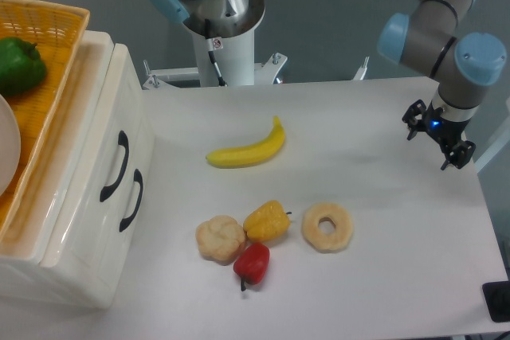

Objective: Slide the top white drawer open
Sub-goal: 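Move the gripper from its start pose toward the white cabinet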

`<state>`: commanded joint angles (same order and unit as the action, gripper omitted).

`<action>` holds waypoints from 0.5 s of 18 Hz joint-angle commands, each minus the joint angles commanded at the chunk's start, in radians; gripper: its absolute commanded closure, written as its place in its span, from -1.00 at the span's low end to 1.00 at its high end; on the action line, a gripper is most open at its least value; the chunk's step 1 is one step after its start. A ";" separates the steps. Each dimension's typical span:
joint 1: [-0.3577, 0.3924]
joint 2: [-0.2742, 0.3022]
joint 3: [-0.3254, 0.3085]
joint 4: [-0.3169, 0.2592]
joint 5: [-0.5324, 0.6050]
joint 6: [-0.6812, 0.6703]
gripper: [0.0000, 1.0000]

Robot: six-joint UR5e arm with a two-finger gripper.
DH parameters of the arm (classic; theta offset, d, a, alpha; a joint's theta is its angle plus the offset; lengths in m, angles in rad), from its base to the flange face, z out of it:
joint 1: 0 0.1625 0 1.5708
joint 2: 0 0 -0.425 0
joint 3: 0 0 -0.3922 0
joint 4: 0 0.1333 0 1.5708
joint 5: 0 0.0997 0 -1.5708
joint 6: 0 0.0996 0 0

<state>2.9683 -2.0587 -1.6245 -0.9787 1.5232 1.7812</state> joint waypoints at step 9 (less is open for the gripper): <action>-0.100 0.104 -0.054 -0.041 0.014 -0.239 -1.00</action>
<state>2.8686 -1.9544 -1.6782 -1.0200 1.5370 1.5418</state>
